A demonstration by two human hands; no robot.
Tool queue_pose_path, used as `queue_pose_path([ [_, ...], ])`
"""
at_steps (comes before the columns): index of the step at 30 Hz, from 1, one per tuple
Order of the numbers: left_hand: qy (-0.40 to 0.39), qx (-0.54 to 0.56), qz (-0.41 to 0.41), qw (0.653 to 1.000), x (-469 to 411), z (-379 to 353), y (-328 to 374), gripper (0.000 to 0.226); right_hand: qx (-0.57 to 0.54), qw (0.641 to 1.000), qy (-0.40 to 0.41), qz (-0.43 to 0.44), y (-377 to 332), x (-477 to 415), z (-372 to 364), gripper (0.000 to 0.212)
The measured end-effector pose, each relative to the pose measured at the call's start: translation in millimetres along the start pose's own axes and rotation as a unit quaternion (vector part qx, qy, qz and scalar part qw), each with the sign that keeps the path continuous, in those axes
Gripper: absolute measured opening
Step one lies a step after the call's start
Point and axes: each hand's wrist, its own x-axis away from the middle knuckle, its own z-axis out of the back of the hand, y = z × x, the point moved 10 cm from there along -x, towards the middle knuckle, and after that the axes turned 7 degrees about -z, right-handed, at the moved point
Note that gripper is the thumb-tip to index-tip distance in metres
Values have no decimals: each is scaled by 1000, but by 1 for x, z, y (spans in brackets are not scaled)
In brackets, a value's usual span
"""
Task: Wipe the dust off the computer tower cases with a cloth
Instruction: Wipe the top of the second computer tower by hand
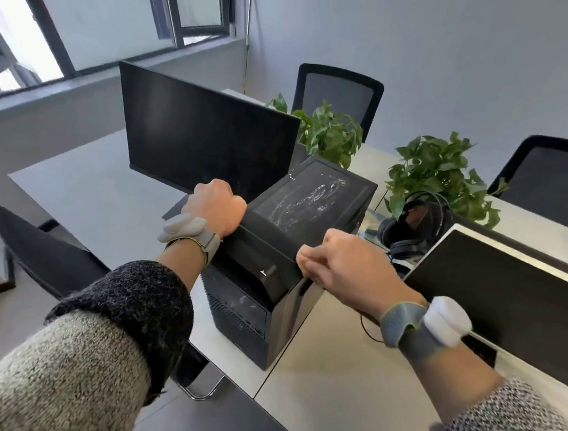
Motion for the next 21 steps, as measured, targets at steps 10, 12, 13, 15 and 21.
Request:
queue_pose_path([
  [10, -11, -26, 0, 1000, -3, -2, -1, 19, -48, 997, -47, -26, -4, -31, 8, 14],
  [12, -11, -32, 0, 999, -6, -4, -2, 18, -45, 997, -52, -27, -19, -53, 6, 13],
  [13, -8, -34, 0, 999, -7, -3, -4, 18, -46, 997, -55, -23, -29, -66, 3, 13],
  [15, -4, -37, -3, 999, -7, -5, -4, 17, -50, 997, -52, -22, -47, -88, 0, 12],
  [21, 11, -60, -1, 998, -12, -5, -4, 19, -16, 1000, 8, -19, -91, -146, -2, 27],
])
